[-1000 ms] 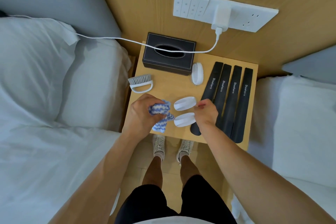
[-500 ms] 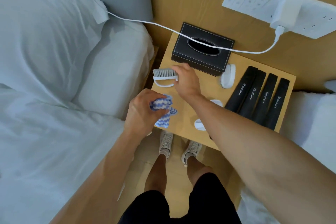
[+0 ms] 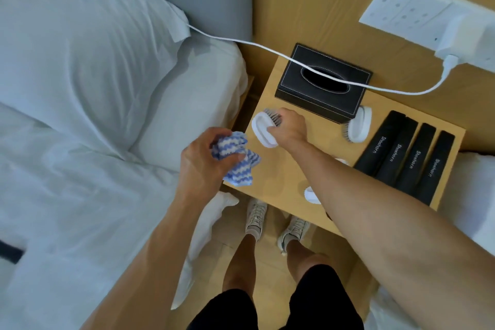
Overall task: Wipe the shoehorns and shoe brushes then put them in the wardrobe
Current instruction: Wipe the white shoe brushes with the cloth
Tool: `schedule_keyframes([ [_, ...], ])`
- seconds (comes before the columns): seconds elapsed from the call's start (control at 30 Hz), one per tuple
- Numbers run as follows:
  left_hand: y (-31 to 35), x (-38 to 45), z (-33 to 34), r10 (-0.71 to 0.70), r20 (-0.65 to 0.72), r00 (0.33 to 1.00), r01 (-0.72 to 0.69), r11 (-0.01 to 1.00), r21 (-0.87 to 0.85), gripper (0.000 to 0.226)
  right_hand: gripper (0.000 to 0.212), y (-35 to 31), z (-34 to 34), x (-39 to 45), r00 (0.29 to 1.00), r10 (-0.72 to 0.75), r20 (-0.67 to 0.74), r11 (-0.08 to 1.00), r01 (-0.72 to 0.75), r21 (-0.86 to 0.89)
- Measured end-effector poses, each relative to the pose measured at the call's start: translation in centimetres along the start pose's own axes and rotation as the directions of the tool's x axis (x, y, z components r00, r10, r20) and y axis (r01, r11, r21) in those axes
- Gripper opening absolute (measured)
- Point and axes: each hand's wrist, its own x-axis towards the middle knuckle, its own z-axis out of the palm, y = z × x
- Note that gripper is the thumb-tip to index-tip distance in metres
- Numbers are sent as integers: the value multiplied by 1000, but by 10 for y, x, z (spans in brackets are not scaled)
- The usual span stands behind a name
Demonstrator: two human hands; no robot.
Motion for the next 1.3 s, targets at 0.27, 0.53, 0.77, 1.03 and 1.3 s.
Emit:
schedule_keyframes([
  [0.27,74,11,-16,148,82,986,-147,989,-20,26,34,6,-110,-96,958,46,283,605,-252,755],
  [0.53,205,-10,-23,369,264,891,-299,915,-270,31,44,19,-231,-189,974,-175,146,531,-31,847],
  [0.77,303,-49,-16,641,374,671,-568,768,-297,37,50,31,-309,-265,968,-176,-180,608,251,753],
  [1.03,372,-75,-2,805,287,520,-756,590,-285,36,35,50,-361,-310,944,-128,-303,497,326,804],
  [1.3,390,-99,21,891,82,446,-883,453,-123,33,52,59,-377,-327,907,-74,-414,379,410,830],
])
